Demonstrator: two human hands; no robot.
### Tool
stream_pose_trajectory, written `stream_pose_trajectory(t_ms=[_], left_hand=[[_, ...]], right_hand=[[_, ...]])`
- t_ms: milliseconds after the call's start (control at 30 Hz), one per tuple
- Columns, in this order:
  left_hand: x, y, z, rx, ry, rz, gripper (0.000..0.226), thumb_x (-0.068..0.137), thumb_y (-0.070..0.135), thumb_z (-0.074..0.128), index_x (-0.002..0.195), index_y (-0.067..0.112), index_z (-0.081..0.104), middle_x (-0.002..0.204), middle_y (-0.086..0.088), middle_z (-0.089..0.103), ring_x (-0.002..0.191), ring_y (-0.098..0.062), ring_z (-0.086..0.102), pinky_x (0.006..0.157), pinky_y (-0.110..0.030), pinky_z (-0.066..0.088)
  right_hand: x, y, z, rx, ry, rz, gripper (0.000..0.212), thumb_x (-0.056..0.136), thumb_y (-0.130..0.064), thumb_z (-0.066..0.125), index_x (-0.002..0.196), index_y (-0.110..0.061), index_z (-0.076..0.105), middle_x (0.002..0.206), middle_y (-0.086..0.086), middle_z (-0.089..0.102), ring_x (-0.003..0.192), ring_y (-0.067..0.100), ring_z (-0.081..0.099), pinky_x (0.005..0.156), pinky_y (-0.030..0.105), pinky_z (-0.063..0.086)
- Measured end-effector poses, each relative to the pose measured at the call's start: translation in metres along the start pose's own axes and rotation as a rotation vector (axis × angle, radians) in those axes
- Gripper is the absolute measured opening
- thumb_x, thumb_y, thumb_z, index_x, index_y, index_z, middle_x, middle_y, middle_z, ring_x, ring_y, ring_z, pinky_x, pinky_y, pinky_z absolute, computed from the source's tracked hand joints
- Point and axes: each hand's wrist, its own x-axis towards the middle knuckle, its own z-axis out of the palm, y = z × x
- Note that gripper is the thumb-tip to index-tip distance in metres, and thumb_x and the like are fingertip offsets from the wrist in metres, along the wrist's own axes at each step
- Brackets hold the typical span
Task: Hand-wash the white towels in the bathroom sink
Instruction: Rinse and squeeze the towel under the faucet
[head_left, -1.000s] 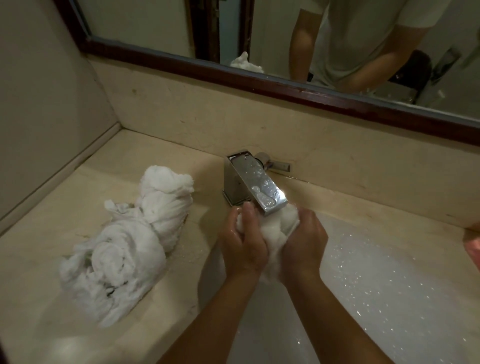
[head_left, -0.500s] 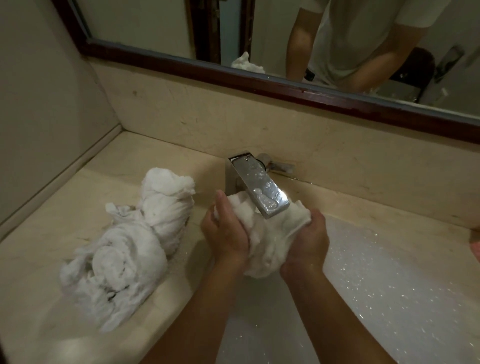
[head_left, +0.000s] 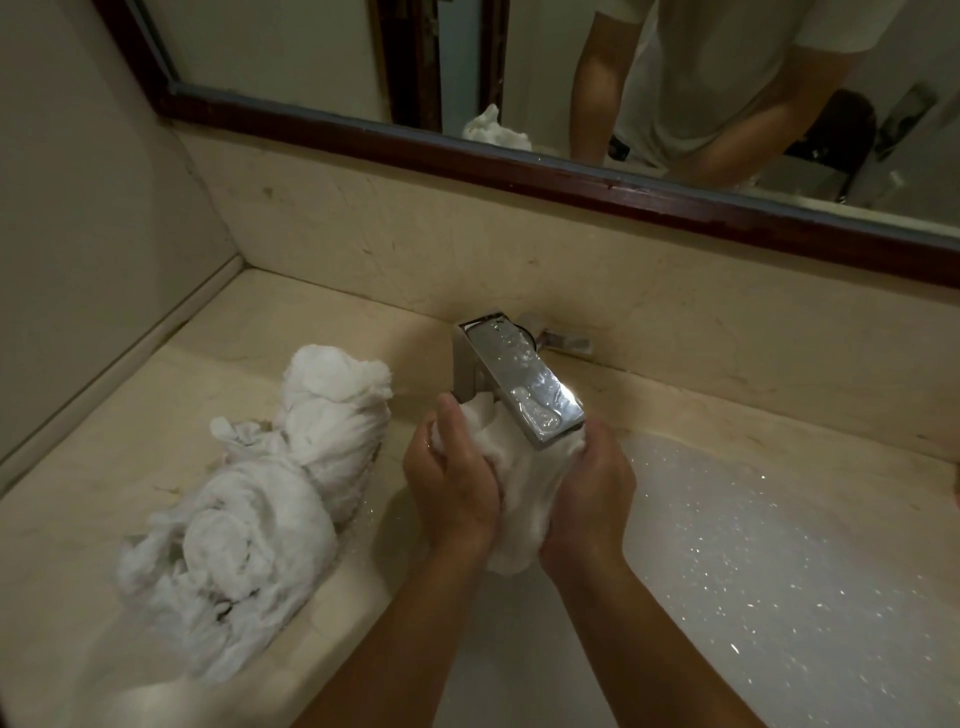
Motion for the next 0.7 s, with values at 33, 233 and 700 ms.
stream_pose_trajectory(t_ms=[33,233,700], left_hand=[[-0.003,-0.001,-0.001,0.008,-0.026,0.028,0.049,0.096,0.053,0.045,0.075,0.012,0.062,0.070,-0.001,0.066,0.070,-0.013,0.060,0.069,-0.035,0.047],[-0.034,-0.013,-0.007,-0.062,-0.384,0.104,0.045,0.096,0.051,0.044,0.120,0.022,0.069,0.113,0.023,0.074,0.110,0.006,0.066,0.091,-0.011,0.047],[-0.022,-0.008,-0.033,0.175,-0.405,-0.143,0.035,0.078,0.045,0.081,0.110,0.036,0.071,0.095,0.020,0.076,0.087,-0.001,0.073,0.087,-0.044,0.058]], right_hand=[[-0.003,0.000,0.001,-0.035,-0.021,-0.034,0.030,0.102,-0.022,0.054,0.083,-0.016,0.076,0.069,-0.009,0.072,0.064,0.004,0.064,0.064,0.028,0.053],[0.001,0.013,-0.009,-0.181,-0.098,-0.226,0.023,0.107,-0.012,0.051,0.107,-0.008,0.074,0.089,-0.010,0.072,0.069,-0.008,0.060,0.063,0.005,0.045],[-0.016,0.023,-0.062,-0.601,-0.331,-0.408,0.024,0.088,-0.062,0.054,0.093,-0.045,0.070,0.104,-0.019,0.070,0.099,-0.003,0.065,0.084,0.022,0.049]])
